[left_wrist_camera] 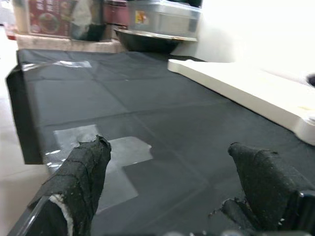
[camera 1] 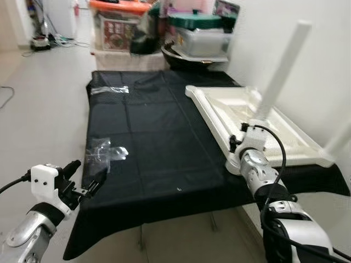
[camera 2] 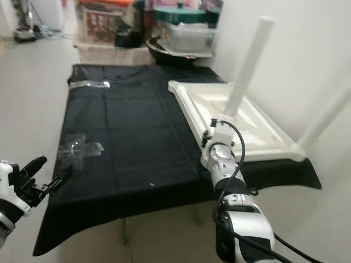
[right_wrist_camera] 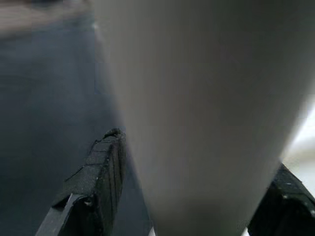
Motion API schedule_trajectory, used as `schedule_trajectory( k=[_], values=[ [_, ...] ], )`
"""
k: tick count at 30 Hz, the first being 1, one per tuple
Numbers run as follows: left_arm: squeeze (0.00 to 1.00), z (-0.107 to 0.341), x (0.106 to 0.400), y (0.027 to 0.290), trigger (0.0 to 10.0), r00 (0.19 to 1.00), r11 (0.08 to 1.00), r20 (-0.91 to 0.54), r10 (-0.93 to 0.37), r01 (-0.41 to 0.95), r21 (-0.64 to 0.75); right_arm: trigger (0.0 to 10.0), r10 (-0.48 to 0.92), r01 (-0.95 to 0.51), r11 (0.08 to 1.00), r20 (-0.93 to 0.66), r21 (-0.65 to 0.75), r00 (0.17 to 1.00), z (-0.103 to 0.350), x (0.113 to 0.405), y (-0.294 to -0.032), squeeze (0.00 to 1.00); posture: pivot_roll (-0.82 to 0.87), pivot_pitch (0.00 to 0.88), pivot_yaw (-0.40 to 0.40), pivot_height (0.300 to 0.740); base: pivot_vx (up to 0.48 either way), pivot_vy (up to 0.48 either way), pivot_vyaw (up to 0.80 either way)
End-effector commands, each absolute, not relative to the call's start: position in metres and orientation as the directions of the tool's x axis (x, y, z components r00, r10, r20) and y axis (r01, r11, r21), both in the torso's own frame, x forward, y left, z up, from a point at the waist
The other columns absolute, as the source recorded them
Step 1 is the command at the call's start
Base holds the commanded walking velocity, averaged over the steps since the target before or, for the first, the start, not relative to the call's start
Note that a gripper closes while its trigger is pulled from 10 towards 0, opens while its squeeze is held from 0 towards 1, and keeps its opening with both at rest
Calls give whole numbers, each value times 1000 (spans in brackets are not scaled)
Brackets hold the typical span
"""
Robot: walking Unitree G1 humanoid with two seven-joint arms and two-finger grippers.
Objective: Building children table
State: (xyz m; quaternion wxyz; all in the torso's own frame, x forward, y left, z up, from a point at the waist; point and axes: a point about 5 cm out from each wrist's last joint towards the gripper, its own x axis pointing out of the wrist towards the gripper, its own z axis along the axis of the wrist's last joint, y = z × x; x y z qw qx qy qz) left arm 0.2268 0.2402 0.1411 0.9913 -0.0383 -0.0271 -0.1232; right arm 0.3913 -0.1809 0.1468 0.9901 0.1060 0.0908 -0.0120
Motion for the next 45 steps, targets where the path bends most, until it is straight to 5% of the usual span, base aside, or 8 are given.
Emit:
schedule_trajectory(
  k=[1,9,24,30,31,38,41,45],
  values=[
    [0,142,228,239,10000,965,964,67,-253,258,-70,10000,239,-236,943,19,234,971,182,397,-155,0,108,0,-122,740,0,0,0],
    [0,142,229,237,10000,965,964,71,-252,257,-71,10000,461,-470,875,100,117,882,202,401,-142,0,126,0,-131,740,0,0,0],
    [0,143,226,235,10000,966,965,74,-247,252,-72,8510,964,-963,266,41,-38,264,174,348,-61,0,142,0,-139,740,0,0,0],
    [0,143,225,235,10000,964,963,74,-255,260,-75,6902,947,-948,316,48,37,318,151,338,-63,0,129,0,-130,740,0,0,0],
    [0,144,225,235,10000,964,962,74,-257,263,-76,0,908,-909,413,49,52,415,147,342,-67,0,119,0,-125,740,0,0,0],
    [0,144,226,235,10000,963,961,77,-258,264,-78,0,359,-368,930,-179,-18,916,122,374,-121,0,109,0,-124,740,0,0,0],
    [0,144,227,235,10000,964,962,80,-255,261,-79,0,-180,166,983,-273,-75,945,112,376,-188,0,102,0,-121,740,0,0,0],
    [0,144,227,235,10000,964,962,81,-255,261,-80,0,-345,327,939,-299,-110,890,108,371,-212,0,102,0,-121,740,0,0,0]
  ],
)
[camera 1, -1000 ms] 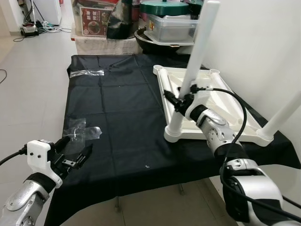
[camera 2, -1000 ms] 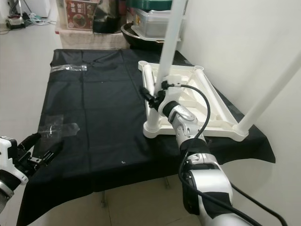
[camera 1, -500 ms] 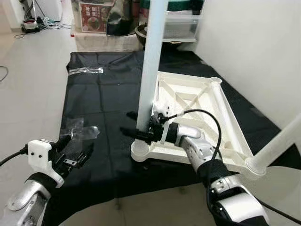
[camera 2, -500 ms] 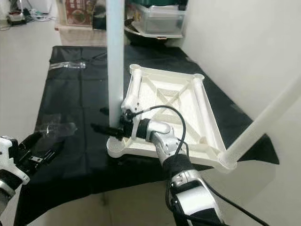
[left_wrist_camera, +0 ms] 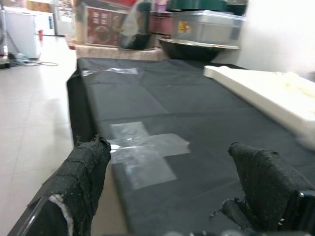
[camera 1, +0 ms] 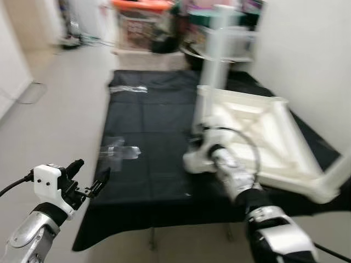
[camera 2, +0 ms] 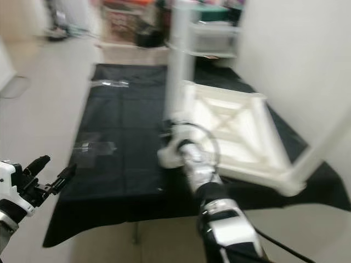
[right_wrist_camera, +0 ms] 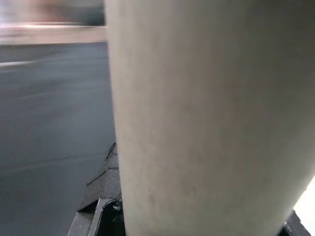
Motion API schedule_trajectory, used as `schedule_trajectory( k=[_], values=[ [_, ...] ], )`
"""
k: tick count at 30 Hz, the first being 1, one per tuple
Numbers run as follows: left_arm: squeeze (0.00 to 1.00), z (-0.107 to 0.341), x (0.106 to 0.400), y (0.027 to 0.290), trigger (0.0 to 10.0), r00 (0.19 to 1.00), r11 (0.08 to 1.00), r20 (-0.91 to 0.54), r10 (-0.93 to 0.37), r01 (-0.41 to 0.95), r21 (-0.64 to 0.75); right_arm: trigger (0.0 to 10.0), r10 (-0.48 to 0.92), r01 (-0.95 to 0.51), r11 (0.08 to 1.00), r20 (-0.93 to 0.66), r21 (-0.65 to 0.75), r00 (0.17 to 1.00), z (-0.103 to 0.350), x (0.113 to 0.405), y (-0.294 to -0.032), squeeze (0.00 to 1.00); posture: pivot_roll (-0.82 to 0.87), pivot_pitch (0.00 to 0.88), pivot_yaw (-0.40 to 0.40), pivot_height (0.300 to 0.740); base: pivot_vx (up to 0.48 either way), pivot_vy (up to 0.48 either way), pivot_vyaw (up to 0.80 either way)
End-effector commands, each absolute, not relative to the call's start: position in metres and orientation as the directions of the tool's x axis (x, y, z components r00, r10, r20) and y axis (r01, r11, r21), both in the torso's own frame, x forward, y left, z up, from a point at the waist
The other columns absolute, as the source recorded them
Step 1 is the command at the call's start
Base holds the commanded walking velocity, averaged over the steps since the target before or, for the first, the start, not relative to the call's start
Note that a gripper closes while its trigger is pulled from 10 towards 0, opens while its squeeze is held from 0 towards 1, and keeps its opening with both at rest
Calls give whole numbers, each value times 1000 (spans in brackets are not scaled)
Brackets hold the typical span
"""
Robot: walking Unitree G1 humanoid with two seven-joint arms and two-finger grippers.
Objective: Building children table
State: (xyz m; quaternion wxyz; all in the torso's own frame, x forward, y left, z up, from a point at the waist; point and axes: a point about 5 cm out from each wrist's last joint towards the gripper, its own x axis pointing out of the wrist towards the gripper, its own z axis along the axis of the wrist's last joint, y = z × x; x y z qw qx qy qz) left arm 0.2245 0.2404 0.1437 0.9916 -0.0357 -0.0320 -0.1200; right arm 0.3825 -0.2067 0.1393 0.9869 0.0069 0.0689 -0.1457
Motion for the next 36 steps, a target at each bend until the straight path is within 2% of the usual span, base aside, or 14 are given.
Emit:
schedule_trajectory(
  k=[1,6,7,10,11,15,16,17,19,21,23,26,29,36],
  values=[
    [0,144,227,235,10000,963,962,81,-255,262,-81,0,-451,429,892,-301,-141,840,106,365,-229,0,97,0,-119,740,0,0,0],
    [0,144,228,235,10000,962,960,83,-260,267,-81,0,-543,505,839,-260,-201,799,110,360,-241,0,87,0,-116,740,0,0,0],
    [0,144,228,235,10000,962,960,84,-260,267,-82,10000,-446,419,895,-276,-153,852,111,366,-223,0,87,0,-118,740,0,0,0],
    [0,144,228,235,10000,962,961,85,-258,265,-83,10000,-233,237,971,-241,-13,942,122,376,-181,0,93,0,-123,740,0,0,0],
    [0,144,228,236,10000,963,961,85,-257,264,-84,10000,-149,159,986,-189,42,971,131,380,-164,1000,94,0,-124,740,0,0,0],
    [0,144,228,236,10000,963,961,86,-255,262,-84,10000,-79,92,992,-140,89,987,140,384,-150,1000,99,0,-130,740,0,0,0],
    [0,144,228,236,10000,963,962,87,-254,261,-85,10000,15,0,991,-112,132,994,147,386,-140,63,99,0,-135,740,0,0,0],
    [0,144,228,236,10000,964,962,89,-252,260,-86,10000,169,-155,972,-68,176,983,155,384,-126,0,99,0,-135,740,0,0,0],
    [0,144,228,236,10000,964,962,89,-252,260,-86,10000,169,-155,972,-68,176,983,155,384,-126,0,99,0,-135,740,0,0,0],
    [0,144,228,235,10000,964,962,91,-251,259,-86,10000,303,-293,934,-21,203,953,163,380,-114,0,99,0,-135,740,0,0,0],
    [0,144,228,235,10000,963,962,92,-252,260,-87,10000,574,-579,799,82,162,815,178,362,-94,0,100,0,-135,740,0,0,0],
    [0,144,228,234,10000,963,961,91,-255,263,-87,10000,659,-668,732,114,131,744,184,355,-88,0,101,0,-136,740,0,0,0],
    [0,143,229,234,10000,962,960,90,-258,265,-85,10000,803,-813,581,138,33,579,193,350,-68,0,116,0,-136,740,0,0,0],
    [0,142,231,233,10000,963,961,85,-256,263,-81,10000,803,-801,595,71,-65,591,195,373,-48,0,153,0,-160,740,0,0,0]
  ],
)
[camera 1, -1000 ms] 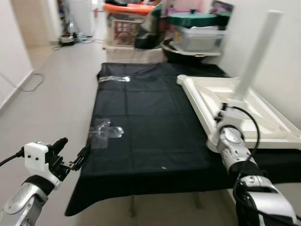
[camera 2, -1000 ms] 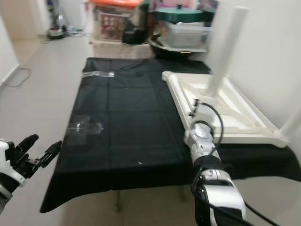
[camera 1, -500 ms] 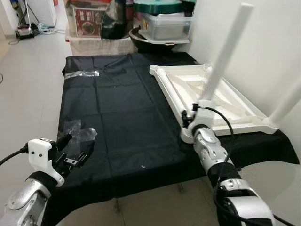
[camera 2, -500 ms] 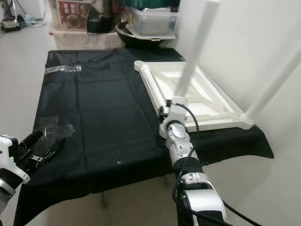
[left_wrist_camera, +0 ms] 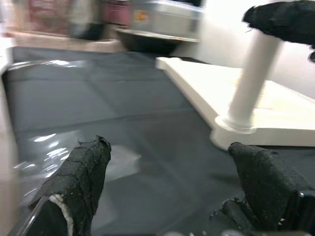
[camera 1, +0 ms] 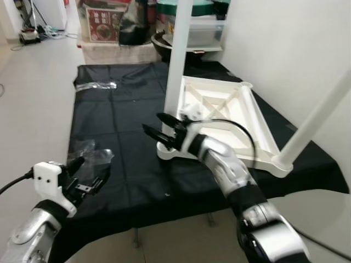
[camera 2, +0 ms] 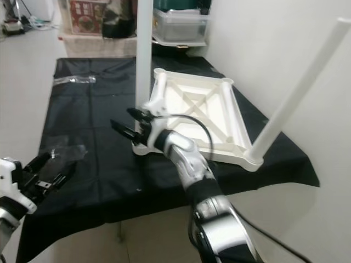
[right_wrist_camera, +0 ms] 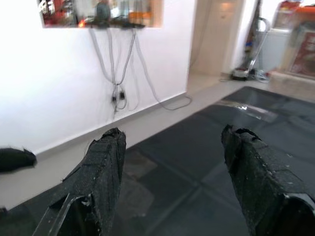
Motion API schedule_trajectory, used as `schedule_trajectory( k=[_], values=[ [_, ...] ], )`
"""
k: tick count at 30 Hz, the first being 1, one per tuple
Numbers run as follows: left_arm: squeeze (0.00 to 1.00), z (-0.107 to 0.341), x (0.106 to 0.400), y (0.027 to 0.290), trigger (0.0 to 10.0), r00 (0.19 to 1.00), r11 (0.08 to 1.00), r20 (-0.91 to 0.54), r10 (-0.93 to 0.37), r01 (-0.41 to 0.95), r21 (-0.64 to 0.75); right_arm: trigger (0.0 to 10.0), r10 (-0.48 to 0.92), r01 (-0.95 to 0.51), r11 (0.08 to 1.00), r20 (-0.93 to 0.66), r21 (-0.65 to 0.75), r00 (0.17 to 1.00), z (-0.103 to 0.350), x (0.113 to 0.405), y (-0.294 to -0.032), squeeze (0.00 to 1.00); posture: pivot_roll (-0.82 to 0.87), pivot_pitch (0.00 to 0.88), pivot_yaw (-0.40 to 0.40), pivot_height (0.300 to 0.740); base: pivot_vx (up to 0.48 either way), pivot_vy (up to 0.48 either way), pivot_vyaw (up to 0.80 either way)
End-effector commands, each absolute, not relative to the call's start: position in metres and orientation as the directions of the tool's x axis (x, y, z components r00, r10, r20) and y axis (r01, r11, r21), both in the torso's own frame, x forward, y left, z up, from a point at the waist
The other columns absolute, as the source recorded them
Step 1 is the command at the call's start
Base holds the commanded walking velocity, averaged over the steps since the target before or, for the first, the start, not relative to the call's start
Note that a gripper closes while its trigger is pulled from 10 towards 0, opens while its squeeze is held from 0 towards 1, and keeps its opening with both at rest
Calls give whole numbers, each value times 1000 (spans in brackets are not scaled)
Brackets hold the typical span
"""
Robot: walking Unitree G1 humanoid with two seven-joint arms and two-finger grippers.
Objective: Building children table
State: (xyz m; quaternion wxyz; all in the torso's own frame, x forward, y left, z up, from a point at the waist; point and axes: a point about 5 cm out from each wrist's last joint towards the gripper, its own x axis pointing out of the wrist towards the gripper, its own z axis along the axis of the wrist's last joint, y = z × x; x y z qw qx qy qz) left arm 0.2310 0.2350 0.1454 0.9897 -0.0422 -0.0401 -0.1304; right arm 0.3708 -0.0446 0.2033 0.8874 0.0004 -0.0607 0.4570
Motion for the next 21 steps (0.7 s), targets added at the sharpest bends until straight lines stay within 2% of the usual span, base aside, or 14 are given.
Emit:
schedule_trajectory(
  k=[1,4,5,6,8,12,14,15,16,18,21],
  values=[
    [0,142,231,233,10000,963,961,85,-256,263,-81,10000,803,-801,595,71,-65,591,195,373,-48,0,153,0,-160,740,0,0,0],
    [0,141,231,233,10000,965,964,83,-247,254,-79,10000,812,-807,583,41,-98,582,202,378,-46,0,166,0,-172,740,0,0,0],
    [0,140,230,233,10000,967,966,83,-239,246,-78,10000,839,-833,544,43,-96,543,208,377,-47,0,170,0,-178,740,0,0,0],
    [0,140,230,233,10000,967,966,83,-239,246,-78,10000,839,-833,544,43,-96,543,208,377,-47,0,170,0,-178,740,0,0,0],
    [0,140,229,234,10000,970,969,85,-229,236,-79,10000,902,-897,432,50,-88,430,215,370,-51,0,170,0,-178,740,0,0,0],
    [0,140,229,234,10000,969,968,87,-232,239,-81,10000,985,-981,134,-88,-140,147,189,341,-65,0,161,0,-173,740,0,0,0],
    [0,140,229,234,10000,969,967,87,-233,240,-82,10000,986,-983,104,-110,-150,121,185,339,-67,0,161,0,-173,740,0,0,0],
    [0,140,230,235,10000,966,965,85,-244,251,-82,10000,943,-976,104,-294,-193,159,160,341,-88,0,133,0,-151,740,0,0,0],
    [0,140,230,235,10000,966,965,85,-244,251,-82,10000,943,-976,104,-294,-193,159,160,341,-88,0,133,0,-151,740,0,0,0],
    [0,141,231,235,10000,965,963,84,-250,257,-82,10000,883,-965,132,-415,-227,219,147,347,-109,0,126,0,-149,740,0,0,0],
    [0,141,231,235,10000,964,963,85,-250,257,-82,10000,867,-961,147,-437,-234,239,147,349,-115,0,126,0,-149,740,0,0,0]
  ],
)
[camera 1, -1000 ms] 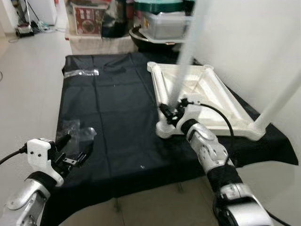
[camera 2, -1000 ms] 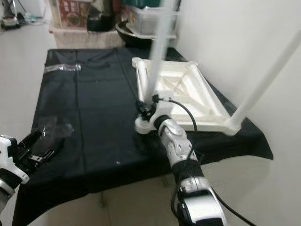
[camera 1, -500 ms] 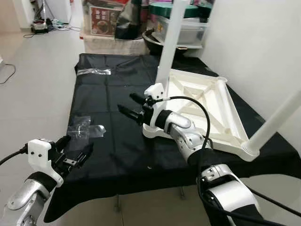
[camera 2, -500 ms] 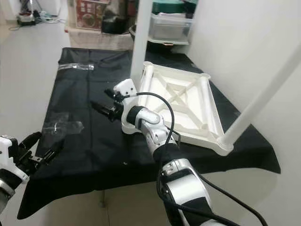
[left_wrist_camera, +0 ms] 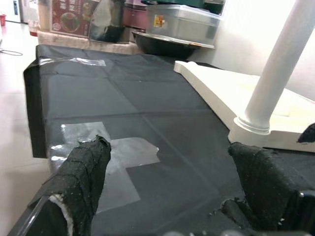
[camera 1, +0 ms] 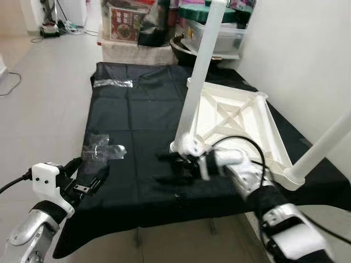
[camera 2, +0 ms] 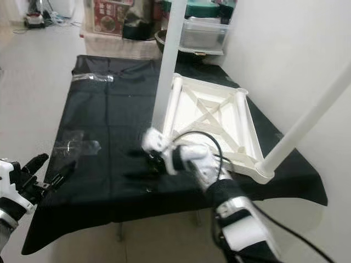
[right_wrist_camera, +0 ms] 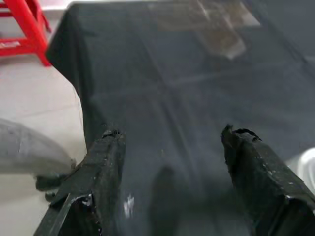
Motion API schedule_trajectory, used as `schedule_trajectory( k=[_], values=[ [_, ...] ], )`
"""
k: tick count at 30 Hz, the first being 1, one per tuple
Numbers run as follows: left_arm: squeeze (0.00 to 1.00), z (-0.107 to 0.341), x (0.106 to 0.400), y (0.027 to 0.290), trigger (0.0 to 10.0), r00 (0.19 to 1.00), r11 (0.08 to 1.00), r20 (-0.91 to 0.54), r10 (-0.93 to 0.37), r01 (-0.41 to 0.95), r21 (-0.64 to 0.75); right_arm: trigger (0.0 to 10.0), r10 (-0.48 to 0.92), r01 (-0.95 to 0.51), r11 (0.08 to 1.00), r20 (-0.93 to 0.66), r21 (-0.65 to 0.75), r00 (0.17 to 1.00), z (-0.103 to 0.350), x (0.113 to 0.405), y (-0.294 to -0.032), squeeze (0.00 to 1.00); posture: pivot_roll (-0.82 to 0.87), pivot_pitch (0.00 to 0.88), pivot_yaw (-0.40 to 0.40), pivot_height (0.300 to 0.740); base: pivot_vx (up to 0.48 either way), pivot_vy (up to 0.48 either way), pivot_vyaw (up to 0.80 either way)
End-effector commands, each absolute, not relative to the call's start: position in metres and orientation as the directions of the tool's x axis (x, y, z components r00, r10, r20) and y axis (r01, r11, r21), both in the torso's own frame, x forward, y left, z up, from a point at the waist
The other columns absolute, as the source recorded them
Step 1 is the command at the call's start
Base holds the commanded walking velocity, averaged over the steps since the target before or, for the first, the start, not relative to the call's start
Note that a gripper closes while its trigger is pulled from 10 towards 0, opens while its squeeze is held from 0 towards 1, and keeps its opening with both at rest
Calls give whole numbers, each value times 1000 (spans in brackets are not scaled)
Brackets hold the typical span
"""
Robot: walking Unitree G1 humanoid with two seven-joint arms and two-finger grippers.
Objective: Building children table
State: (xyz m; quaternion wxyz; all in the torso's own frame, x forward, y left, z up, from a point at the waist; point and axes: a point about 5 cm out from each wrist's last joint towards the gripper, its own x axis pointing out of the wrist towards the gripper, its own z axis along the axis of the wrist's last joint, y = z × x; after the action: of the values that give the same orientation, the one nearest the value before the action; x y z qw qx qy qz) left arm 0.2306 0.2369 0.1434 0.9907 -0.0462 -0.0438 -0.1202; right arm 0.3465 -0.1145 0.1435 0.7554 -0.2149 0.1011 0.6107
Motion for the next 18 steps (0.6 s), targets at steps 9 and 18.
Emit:
schedule_trajectory(
  k=[9,18],
  values=[
    [0,141,231,236,10000,967,966,91,-237,244,-80,10000,573,-698,601,-398,-390,716,199,398,-156,0,122,0,-148,740,0,0,0],
    [0,141,232,237,10000,966,965,90,-244,251,-80,10000,686,-746,579,-297,-329,664,202,395,-139,0,124,0,-136,740,0,0,0]
  ],
)
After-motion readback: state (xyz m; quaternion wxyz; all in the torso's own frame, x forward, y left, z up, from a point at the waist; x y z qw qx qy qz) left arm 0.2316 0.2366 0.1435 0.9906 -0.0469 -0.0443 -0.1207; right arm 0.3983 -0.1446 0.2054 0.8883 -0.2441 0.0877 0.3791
